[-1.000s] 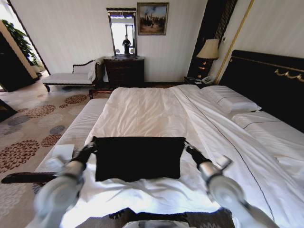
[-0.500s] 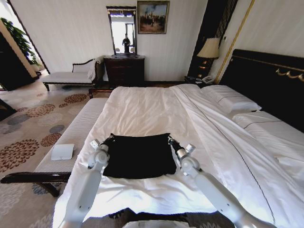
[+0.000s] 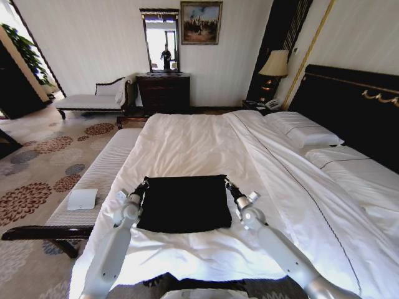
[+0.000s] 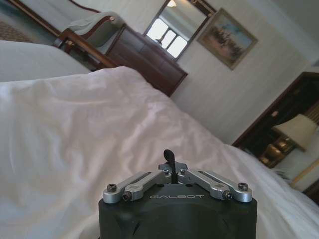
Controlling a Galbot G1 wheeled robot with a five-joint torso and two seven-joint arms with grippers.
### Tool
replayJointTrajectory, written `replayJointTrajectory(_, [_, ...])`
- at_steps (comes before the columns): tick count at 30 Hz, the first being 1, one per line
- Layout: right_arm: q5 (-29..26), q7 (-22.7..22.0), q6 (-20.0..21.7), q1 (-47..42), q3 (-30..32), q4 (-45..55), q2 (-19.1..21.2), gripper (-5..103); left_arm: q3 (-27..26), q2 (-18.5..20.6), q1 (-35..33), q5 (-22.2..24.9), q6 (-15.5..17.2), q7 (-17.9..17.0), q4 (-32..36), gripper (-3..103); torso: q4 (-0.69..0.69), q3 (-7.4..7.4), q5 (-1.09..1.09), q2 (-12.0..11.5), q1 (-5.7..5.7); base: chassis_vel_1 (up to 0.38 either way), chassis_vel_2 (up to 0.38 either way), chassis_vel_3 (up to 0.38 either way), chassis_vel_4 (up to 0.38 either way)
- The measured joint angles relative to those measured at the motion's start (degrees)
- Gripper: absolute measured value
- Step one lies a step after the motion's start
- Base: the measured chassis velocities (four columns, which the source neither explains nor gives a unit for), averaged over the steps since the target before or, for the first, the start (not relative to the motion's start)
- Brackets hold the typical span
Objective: Fold the clothes on the bed.
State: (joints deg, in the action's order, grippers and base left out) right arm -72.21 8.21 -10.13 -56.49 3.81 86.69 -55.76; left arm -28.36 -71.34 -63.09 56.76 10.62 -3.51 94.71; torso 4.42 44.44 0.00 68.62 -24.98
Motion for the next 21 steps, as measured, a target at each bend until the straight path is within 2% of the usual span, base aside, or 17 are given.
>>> replayJointTrajectory(5, [1.1, 4.4, -1.9, -6.6, 1.5, 5.5, 2.5, 0, -1.6, 0.8, -6.6, 0.4, -1.1, 2.8, 6.2, 0, 0.01, -0.01, 0.0, 0.0, 0.01, 0.0, 0.0, 0.0, 0.0])
replayJointTrajectory(10, [3.2, 4.9, -3.2, -12.2, 3.7, 8.4, 3.1, 0, -2.9, 0.3, -13.0, -2.1, -2.2, 3.8, 9.0, 0, 0.0, -0.01, 0.0, 0.0, 0.01, 0.0, 0.0, 0.0, 0.0])
replayJointTrajectory(21, [7.7, 4.2, -4.4, -20.4, 7.6, 7.4, 3.3, 0, -5.5, -1.0, -20.2, -5.8, -4.9, 5.6, 7.0, 0, 0.0, 0.0, 0.01, 0.0, 0.01, 0.0, 0.0, 0.0, 0.0])
